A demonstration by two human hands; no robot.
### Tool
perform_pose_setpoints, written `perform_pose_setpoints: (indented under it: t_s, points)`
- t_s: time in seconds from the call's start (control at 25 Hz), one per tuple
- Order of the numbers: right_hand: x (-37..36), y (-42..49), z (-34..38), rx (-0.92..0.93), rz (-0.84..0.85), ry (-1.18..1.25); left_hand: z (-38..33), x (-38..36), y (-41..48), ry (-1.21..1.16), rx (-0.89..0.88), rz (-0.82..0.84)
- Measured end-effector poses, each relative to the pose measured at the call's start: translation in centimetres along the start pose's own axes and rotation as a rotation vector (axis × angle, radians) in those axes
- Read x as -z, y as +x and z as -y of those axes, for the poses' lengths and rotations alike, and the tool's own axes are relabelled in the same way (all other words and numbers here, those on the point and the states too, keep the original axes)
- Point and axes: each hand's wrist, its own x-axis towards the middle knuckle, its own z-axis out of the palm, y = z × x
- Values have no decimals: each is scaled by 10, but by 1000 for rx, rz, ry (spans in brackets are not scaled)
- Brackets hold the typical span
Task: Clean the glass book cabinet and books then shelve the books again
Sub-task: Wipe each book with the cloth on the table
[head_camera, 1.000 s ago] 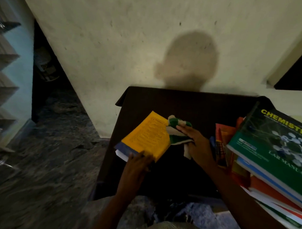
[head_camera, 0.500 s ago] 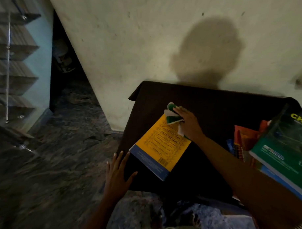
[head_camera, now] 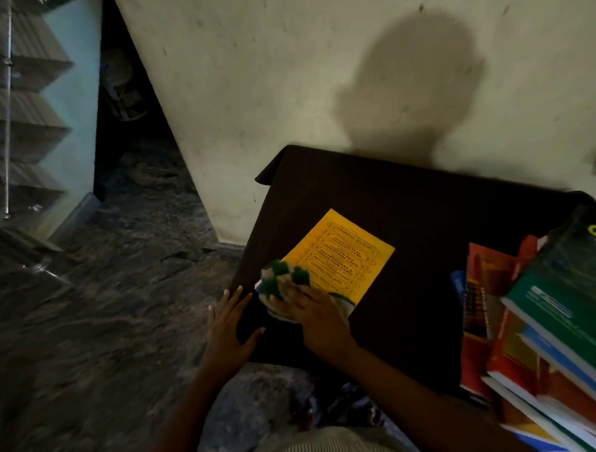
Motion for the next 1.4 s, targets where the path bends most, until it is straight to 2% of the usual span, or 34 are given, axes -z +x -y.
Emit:
perform_pose_setpoints:
  t_s: [0.04, 0.08, 0.16, 0.24, 0.28, 0.4, 0.48, 0.64, 0.76, 0.84, 0.88, 0.96, 1.08, 1.16, 1.2, 1.28, 1.32, 1.4]
  points:
    - [8, -7, 2, 94, 0, -25, -5, 5, 1, -57, 24, -33]
    - [21, -13, -1, 117, -81, -23, -12, 10, 4, -88, 34, -78]
    - [53, -23, -18, -84, -168, 87, -29, 12, 23, -73, 9, -124]
    - [79, -30, -56, -305, -150, 153, -50, 10, 52, -50, 27, -41]
    - [82, -33, -72, -408, -226, 263, -59, 6, 67, -12, 68, 30]
    - [66, -35, -75, -464, -205, 177, -72, 0, 95, 176, 231, 213]
    - [42, -37, -56, -433, -152, 112, -79, 0, 100, 206, 263, 257]
    - [14, -54, -14, -278, -49, 186, -79, 0, 105, 206, 280, 244]
    - [7, -67, -1, -132, -72, 169, -77, 7, 112, 133, 294, 324]
    - [11, -75, -5, -10, -79, 252, -76, 9, 110, 115, 263, 345]
    - [16, -80, -8, -5, -115, 324, -77, 10, 108, 85, 245, 336]
    - [31, -87, -17, -95, -312, 432, -81, 11, 102, 5, 232, 325]
    - [57, -98, -32, -277, -636, 414, -82, 12, 92, -123, 281, 282]
    - [72, -98, -42, -471, -697, 387, -85, 14, 79, -218, 296, 206]
    - [76, -95, -46, -578, -644, 373, -85, 13, 72, -264, 303, 159]
    - [80, -89, -49, -720, -326, 286, -90, 13, 56, -320, 322, 76]
    - [79, -87, -47, -732, -161, 206, -94, 12, 47, -340, 337, 42]
    - [81, -80, -30, -662, -58, 260, -104, 14, 28, -369, 357, -12]
